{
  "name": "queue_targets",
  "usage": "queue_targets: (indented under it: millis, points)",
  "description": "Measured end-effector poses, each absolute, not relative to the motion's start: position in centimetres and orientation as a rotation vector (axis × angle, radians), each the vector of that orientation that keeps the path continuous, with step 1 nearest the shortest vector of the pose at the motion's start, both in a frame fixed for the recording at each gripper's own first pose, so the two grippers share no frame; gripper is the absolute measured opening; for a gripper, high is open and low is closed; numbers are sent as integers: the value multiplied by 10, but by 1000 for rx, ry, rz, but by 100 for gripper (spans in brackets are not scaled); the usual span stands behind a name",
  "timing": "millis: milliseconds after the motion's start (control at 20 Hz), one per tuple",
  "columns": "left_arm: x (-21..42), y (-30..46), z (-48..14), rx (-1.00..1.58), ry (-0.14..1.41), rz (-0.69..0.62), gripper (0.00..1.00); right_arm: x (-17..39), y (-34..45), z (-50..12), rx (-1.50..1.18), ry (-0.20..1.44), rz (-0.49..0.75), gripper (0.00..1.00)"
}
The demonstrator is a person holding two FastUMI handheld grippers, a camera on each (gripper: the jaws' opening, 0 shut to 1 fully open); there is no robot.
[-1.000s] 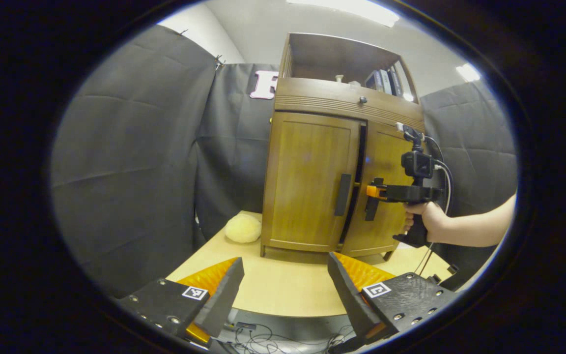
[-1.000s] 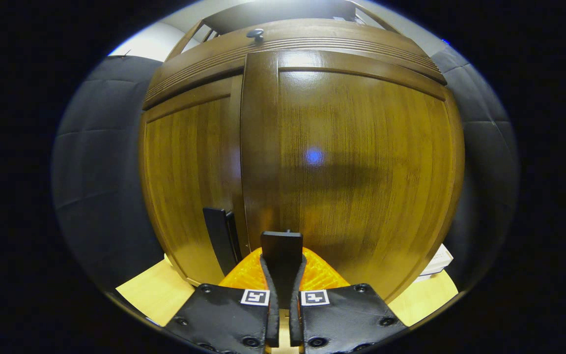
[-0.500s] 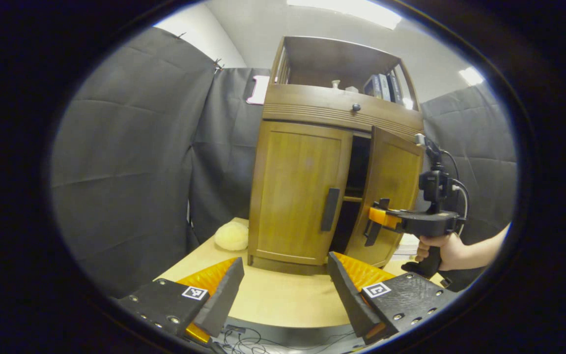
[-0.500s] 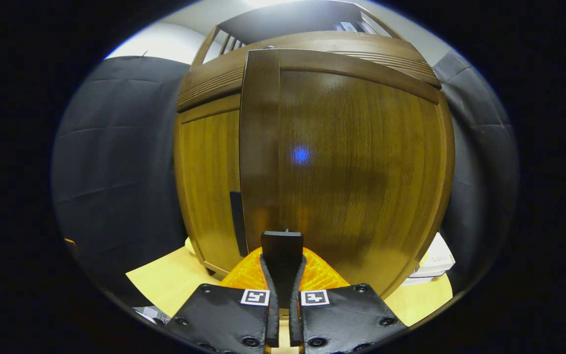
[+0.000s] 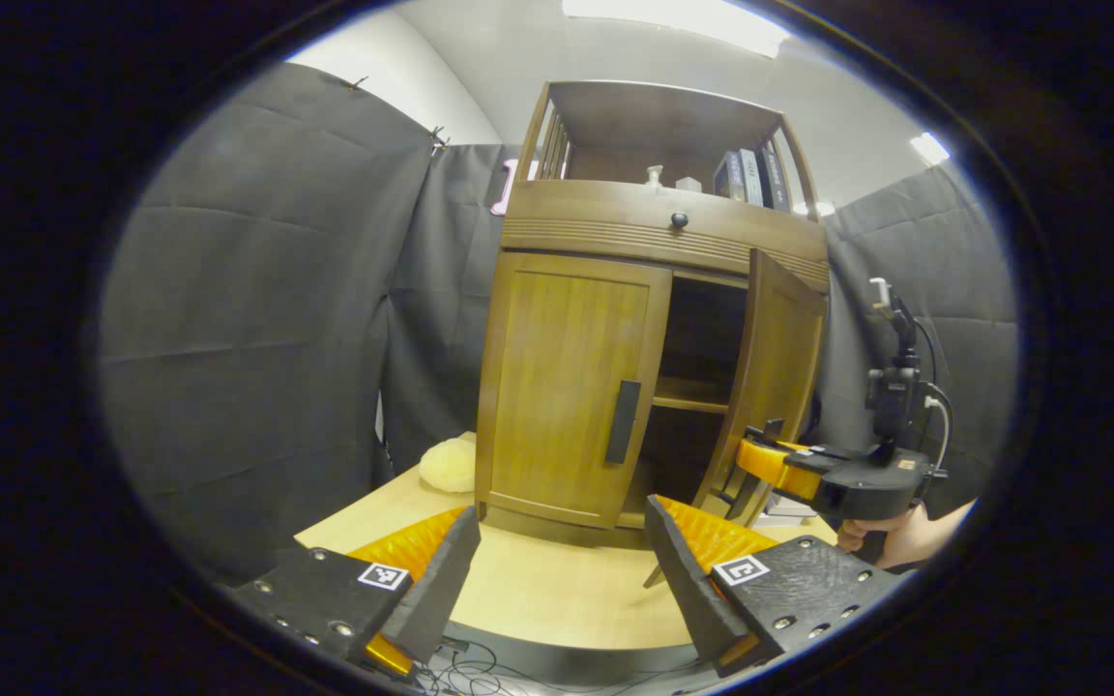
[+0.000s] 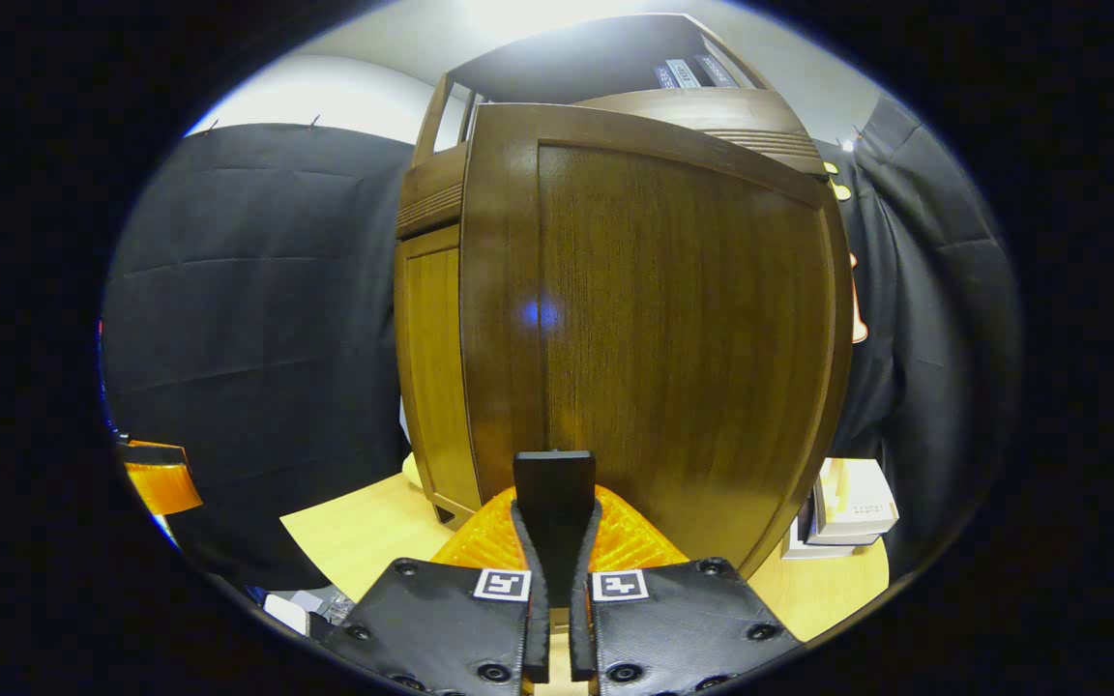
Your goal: Open the right door of the double-door shoe cabinet with the right hand, and open the left door with the left hand.
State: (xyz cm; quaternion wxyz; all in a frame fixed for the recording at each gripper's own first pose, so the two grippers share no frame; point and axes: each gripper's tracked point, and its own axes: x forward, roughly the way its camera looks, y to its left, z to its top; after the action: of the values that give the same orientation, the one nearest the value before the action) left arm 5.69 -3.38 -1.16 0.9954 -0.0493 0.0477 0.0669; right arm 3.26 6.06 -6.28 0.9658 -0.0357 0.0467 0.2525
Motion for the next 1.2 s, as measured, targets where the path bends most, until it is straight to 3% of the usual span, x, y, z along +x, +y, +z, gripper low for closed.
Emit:
queue_targets:
  millis: [600, 1200]
  points:
    - [74, -33, 3, -106, 16, 212, 100, -14, -16, -68, -27, 57, 529, 7]
    - [77, -74, -3, -74, 27, 84, 100, -28, -84, -65, 61, 83, 477, 6]
